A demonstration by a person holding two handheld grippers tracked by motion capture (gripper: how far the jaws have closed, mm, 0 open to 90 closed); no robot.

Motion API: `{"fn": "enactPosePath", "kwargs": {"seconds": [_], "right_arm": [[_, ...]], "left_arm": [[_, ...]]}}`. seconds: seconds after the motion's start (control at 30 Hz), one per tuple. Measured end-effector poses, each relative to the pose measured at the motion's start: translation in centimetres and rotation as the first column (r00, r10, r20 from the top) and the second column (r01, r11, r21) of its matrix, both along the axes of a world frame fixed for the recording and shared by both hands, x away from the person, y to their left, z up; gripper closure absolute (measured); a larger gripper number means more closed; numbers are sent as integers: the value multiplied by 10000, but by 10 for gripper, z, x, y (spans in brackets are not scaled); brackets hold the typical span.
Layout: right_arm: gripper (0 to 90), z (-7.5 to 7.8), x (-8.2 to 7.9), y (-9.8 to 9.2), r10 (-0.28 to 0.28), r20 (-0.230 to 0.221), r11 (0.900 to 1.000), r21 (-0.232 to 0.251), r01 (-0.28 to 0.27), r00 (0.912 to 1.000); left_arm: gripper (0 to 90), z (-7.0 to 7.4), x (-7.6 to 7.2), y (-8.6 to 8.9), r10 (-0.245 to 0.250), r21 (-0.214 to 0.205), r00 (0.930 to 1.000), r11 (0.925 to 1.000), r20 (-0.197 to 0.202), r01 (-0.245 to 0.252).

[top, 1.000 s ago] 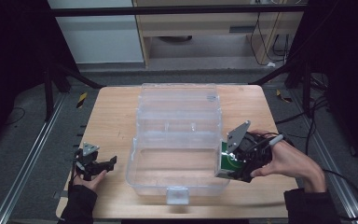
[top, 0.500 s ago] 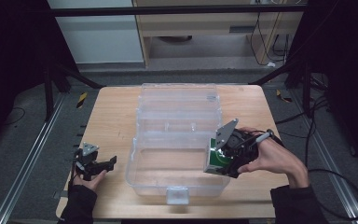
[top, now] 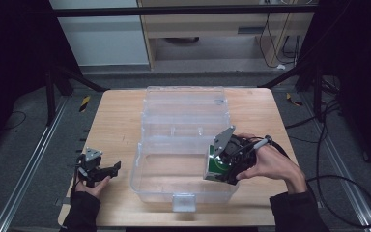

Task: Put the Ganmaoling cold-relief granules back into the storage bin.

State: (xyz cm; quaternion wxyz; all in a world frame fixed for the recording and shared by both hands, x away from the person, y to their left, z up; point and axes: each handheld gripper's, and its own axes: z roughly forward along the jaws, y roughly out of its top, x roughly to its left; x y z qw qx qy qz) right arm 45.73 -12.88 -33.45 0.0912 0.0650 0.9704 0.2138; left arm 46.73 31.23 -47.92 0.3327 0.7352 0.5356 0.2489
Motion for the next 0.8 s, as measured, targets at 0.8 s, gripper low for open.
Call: {"fn": "enactPosePath", "kwargs": {"seconds": [0.8], "right_arm": [[156, -34, -1, 16, 135, -247, 9954, -942, -157, 9996]], "left_arm": [[162, 0, 0, 1, 32, -12, 10000, 10000, 28, -32]]}}
